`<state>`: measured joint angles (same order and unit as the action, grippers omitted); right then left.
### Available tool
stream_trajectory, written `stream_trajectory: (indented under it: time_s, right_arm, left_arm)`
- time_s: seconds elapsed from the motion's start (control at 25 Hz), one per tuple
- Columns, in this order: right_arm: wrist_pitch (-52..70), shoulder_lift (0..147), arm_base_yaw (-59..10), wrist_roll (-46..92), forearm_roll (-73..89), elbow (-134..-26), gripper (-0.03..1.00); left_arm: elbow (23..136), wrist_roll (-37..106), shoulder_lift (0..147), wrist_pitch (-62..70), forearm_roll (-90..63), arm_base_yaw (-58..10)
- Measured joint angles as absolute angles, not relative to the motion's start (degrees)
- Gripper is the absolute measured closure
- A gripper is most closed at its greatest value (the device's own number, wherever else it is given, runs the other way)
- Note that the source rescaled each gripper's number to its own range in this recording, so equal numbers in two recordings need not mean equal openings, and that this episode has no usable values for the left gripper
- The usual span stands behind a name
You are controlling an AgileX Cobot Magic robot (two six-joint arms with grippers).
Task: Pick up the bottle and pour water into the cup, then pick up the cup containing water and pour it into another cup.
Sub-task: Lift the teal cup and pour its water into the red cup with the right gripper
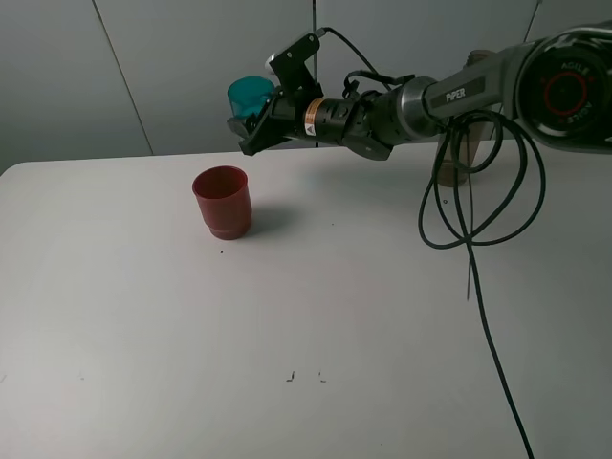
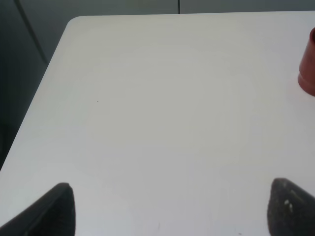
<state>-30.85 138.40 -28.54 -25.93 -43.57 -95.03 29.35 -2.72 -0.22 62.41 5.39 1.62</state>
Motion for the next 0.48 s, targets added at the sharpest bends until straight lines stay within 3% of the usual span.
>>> stream_trajectory:
  time_s: [0.48]
  right_arm:
    - [-30.81, 138.42, -28.54, -10.60, -44.64, -95.03, 0.89]
  left_arm:
    - [29.35, -2.72, -0.22, 62.41, 5.39, 1.62]
